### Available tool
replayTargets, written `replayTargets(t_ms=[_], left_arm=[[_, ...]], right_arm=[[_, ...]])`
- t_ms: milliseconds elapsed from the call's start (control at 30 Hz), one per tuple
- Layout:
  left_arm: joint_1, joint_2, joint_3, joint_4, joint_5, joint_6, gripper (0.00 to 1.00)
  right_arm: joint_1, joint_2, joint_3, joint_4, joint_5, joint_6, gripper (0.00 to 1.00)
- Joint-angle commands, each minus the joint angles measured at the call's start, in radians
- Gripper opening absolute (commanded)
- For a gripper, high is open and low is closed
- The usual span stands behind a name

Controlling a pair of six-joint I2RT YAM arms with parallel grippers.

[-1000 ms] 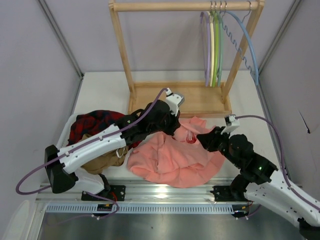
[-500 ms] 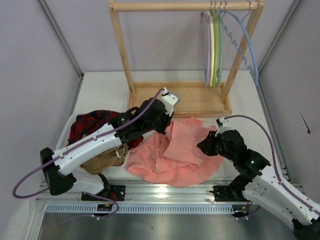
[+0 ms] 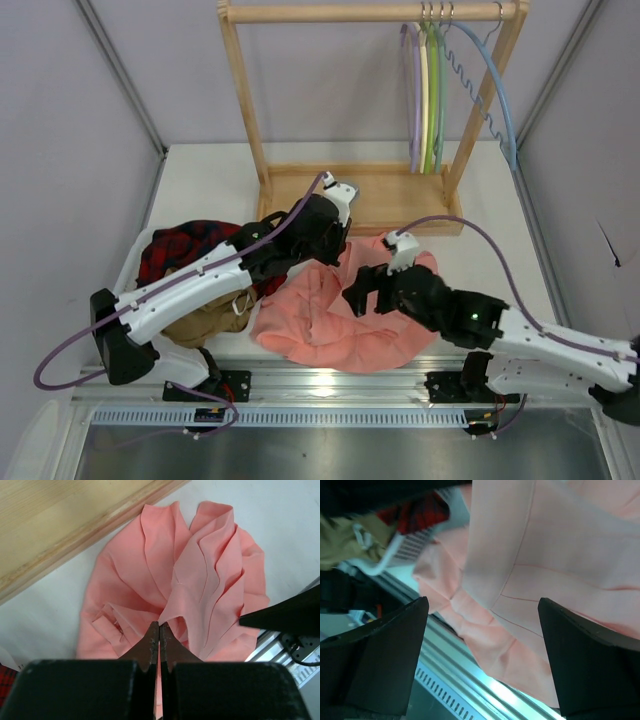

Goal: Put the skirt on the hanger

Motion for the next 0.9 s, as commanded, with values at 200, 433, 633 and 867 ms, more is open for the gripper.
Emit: replayTargets(t_ms=[200,433,633,867], left_arm=[[-0.004,-0.006,0.044,0.064,-0.021,-0.101,0.00],[-0.004,-0.049,-0.016,0.079,-0.018,-0.123,0.00],[-0.002,-0.075,-0.039,0.078,-0.035,-0.124,0.00],[-0.002,-0.068,-0.032,0.076,-0.047,-0.060,0.00]], right_arm=[[0.177,0.346,0.132,-0.072,0.597,0.325,0.94],[0.169,0.394,0.109,0.039,0.671,0.358,0.82],[0.125,0.363,0.107,-0.056,0.676,0.387,0.45],[0.117,0.190,0.023,-0.112,0.592,0.330,0.00]])
